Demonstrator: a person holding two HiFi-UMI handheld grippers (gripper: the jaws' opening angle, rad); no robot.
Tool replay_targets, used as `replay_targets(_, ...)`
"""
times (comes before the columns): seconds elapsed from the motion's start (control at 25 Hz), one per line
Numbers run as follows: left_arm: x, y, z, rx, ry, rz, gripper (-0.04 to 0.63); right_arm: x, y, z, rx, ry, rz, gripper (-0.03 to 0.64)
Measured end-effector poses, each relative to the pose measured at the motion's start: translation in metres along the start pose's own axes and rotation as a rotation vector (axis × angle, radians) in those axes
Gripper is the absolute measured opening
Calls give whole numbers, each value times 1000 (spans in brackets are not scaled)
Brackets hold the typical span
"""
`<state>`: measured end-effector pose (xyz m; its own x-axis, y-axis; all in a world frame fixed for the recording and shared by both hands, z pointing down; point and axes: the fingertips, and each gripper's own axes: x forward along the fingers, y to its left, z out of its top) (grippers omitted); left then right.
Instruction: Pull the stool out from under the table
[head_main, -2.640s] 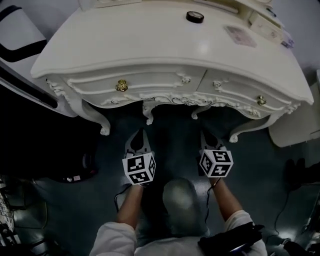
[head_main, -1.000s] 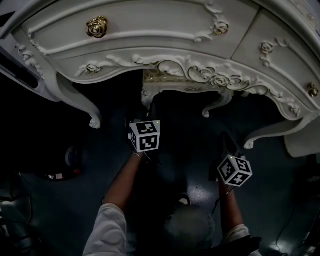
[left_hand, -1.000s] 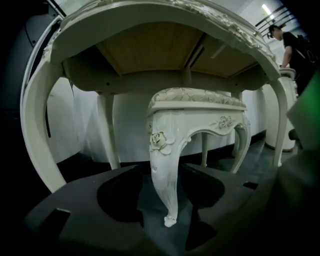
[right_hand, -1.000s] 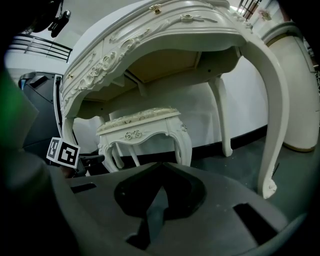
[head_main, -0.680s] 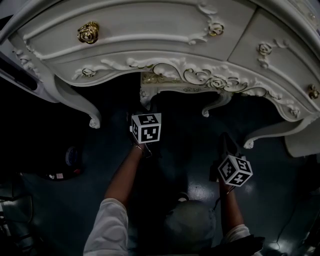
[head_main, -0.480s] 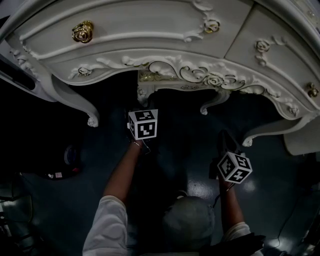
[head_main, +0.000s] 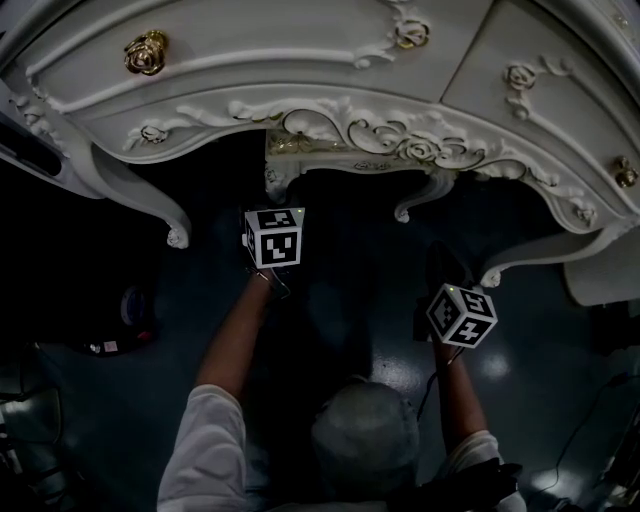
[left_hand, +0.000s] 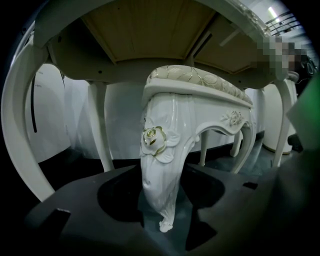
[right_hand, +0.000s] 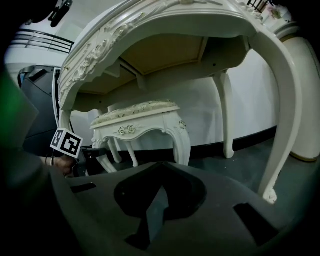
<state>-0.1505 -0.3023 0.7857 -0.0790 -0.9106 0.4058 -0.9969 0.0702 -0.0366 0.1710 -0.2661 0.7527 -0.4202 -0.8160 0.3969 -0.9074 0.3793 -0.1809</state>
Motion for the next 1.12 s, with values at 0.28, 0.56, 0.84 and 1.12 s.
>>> replay_targets(0.28, 1, 1, -1, 1, -24, -12, 227, 29, 6, 12, -38, -3, 50, 70)
replay_targets(0.56, -3, 0, 1, 3, -17, -10, 227, 49, -1, 20, -90, 2, 26, 154)
replay_targets(0.84, -5, 0, 4, 10, -35, -10, 227, 79, -23, 37, -167, 3, -58, 235)
replay_targets(1.12, -4, 2, 6, -3, -54, 13, 227, 117, -45, 48, -252, 17, -96, 249)
